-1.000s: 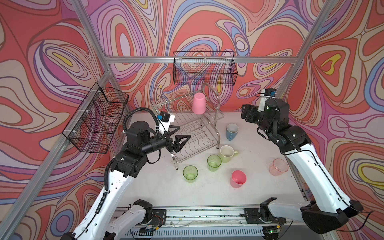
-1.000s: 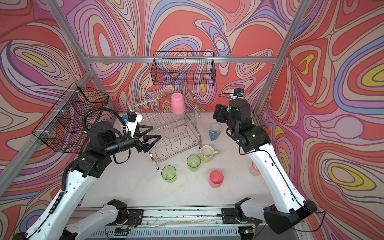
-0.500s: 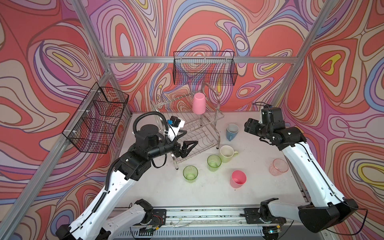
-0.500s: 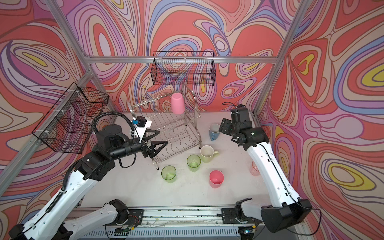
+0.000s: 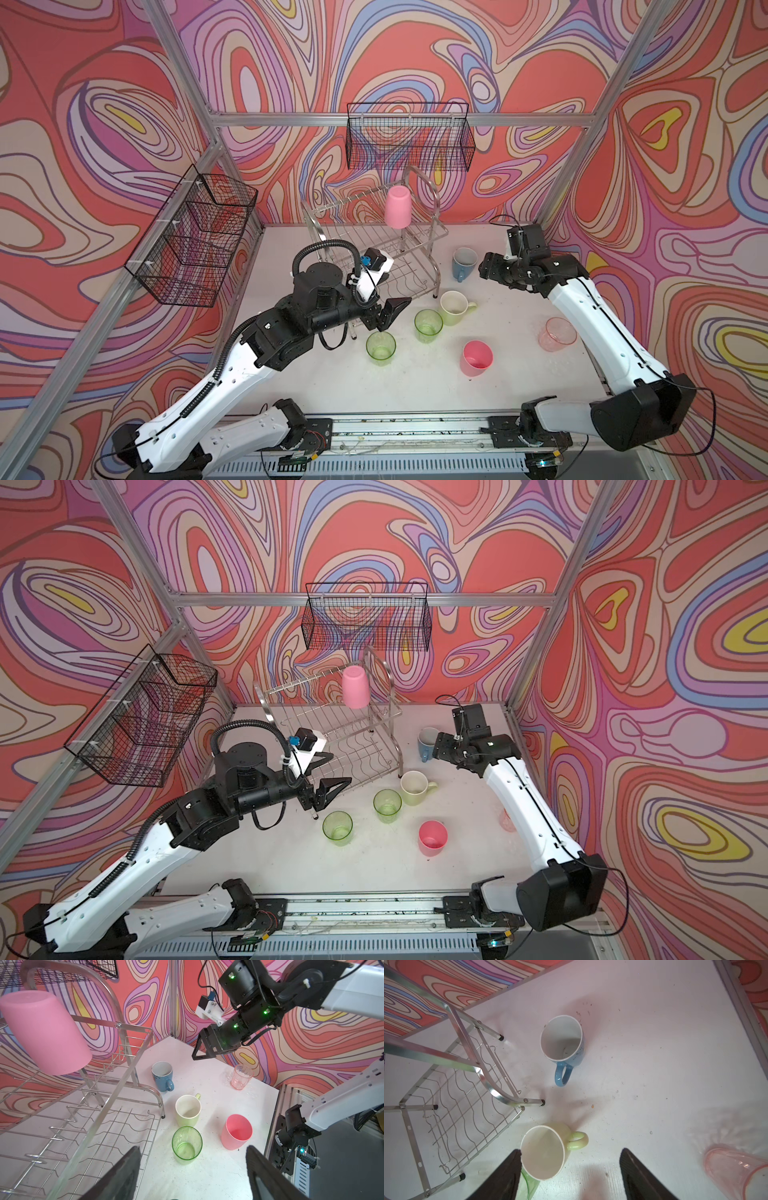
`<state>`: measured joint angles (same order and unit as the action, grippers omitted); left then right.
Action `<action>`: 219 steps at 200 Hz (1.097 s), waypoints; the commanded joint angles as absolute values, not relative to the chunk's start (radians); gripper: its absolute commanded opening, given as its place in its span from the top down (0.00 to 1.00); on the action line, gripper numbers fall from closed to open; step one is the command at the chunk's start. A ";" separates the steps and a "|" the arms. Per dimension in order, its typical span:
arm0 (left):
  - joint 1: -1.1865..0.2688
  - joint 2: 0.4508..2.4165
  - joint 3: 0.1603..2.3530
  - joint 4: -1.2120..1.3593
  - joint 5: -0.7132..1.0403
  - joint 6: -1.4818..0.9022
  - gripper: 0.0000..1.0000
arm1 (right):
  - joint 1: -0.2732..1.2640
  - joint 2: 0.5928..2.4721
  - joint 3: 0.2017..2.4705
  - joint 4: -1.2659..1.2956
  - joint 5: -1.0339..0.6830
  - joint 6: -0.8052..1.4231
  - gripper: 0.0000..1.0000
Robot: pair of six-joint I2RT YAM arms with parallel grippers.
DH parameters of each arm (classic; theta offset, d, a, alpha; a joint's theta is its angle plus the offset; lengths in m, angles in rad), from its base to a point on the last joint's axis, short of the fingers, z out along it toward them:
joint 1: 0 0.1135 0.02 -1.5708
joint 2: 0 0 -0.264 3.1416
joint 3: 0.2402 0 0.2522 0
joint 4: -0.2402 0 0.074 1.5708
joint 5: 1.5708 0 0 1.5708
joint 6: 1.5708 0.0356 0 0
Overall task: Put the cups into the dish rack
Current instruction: 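Move the right gripper down over the cream mug while left gripper lowers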
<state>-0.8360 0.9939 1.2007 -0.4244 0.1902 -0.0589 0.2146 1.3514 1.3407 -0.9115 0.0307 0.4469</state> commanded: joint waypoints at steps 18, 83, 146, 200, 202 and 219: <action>-0.953 1.015 1.173 -0.414 -0.001 -0.026 0.19 | 0.209 1.408 1.299 -0.880 -0.010 0.400 0.27; -1.094 1.054 1.118 -0.360 -0.141 -0.021 0.20 | 0.211 1.424 1.212 -0.771 -0.033 0.248 0.29; -1.109 1.046 1.085 -0.332 -0.060 0.014 0.18 | 0.241 1.461 1.145 -0.620 -0.079 0.095 0.37; -1.109 1.050 1.080 -0.333 -0.031 0.032 0.18 | 0.273 1.541 1.183 -0.662 -0.121 -0.019 0.45; -1.109 1.049 1.080 -0.333 -0.030 0.032 0.18 | 0.274 1.545 1.184 -0.662 -0.121 -0.021 0.46; -1.110 1.049 1.077 -0.329 -0.036 0.034 0.18 | 0.280 1.557 1.189 -0.666 -0.121 -0.036 0.49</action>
<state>-1.1065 1.0599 1.0863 -0.3614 -0.0486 0.0093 0.2646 1.5414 1.1591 -0.6613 -0.0998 0.0269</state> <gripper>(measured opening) 0.819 0.531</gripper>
